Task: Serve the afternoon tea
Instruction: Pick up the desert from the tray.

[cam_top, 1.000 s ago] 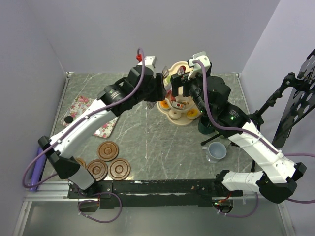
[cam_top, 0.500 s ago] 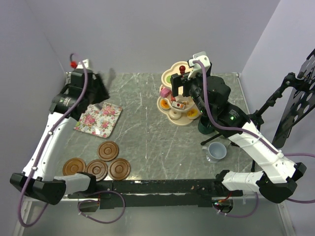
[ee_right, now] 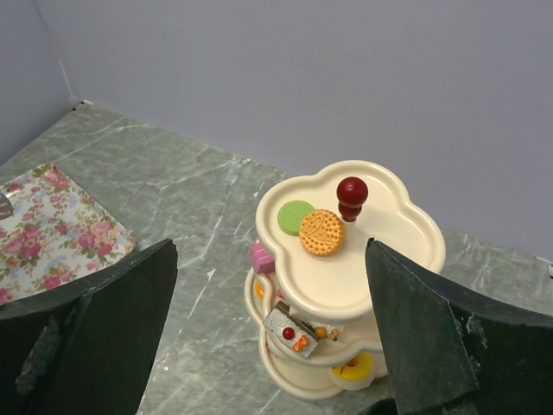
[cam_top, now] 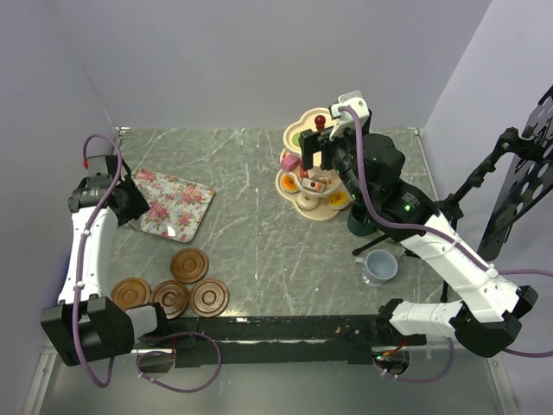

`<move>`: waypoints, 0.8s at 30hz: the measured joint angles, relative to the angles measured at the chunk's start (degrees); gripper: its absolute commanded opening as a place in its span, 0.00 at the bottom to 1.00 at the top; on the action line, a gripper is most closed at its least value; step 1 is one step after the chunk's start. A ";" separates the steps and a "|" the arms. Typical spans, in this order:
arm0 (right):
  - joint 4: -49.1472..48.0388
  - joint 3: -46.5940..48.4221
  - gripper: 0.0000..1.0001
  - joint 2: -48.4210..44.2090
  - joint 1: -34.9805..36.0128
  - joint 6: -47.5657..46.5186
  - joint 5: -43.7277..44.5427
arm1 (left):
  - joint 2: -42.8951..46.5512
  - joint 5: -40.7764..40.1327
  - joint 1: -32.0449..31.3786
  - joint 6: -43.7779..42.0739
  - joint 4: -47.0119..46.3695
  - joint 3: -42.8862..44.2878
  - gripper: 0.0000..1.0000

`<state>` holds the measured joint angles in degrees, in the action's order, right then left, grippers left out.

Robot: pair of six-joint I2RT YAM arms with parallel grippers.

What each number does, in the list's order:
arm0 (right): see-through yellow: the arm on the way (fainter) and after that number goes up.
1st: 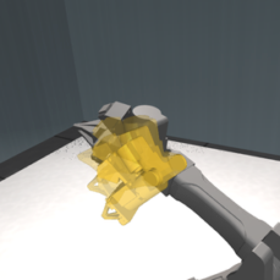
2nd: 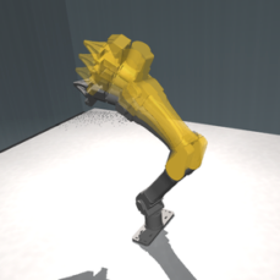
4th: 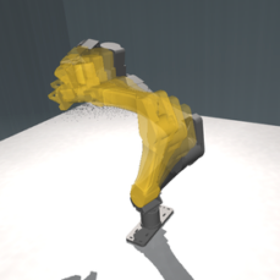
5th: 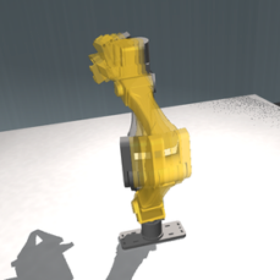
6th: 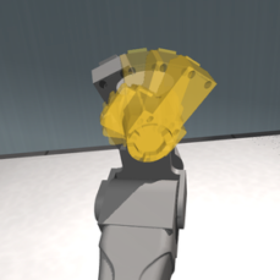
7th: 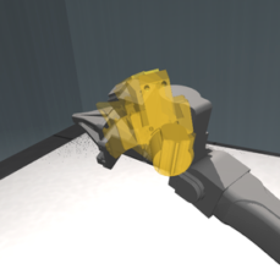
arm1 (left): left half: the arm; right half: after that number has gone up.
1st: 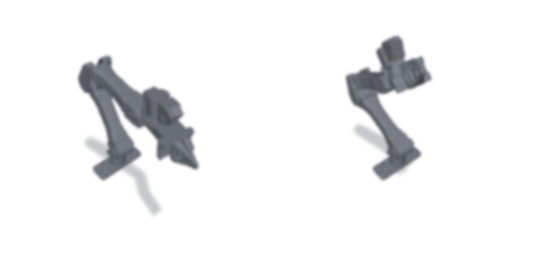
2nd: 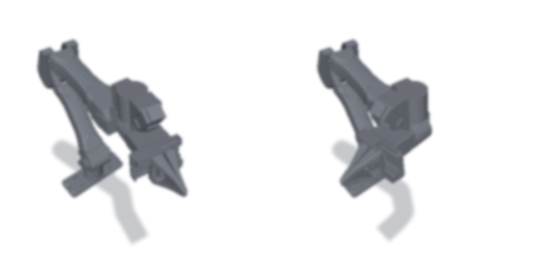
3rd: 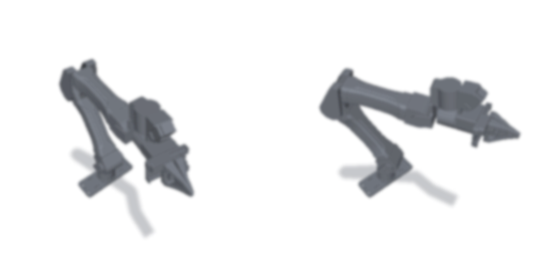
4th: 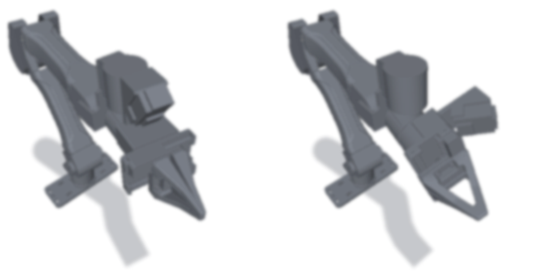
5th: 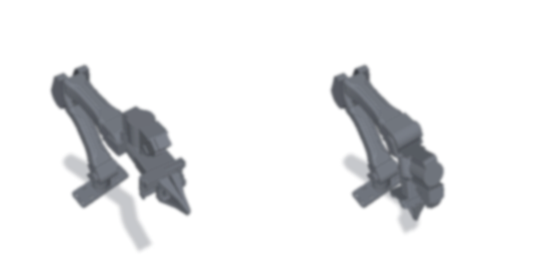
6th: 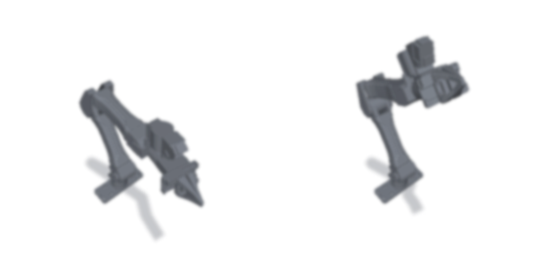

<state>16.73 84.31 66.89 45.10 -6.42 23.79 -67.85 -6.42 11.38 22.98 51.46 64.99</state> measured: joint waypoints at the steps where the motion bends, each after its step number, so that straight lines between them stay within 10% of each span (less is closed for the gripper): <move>1: -0.02 0.00 0.95 0.00 0.00 0.00 -0.11 | -0.04 0.33 0.66 -0.15 -0.11 -0.07 0.53; 24: -3.56 -2.38 0.96 -0.70 -0.94 -2.54 -0.26 | -7.26 -0.57 8.46 -3.15 -0.96 1.70 0.52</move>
<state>13.17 81.93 66.19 44.16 -8.95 23.53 -75.11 -6.98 19.84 19.84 50.50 66.70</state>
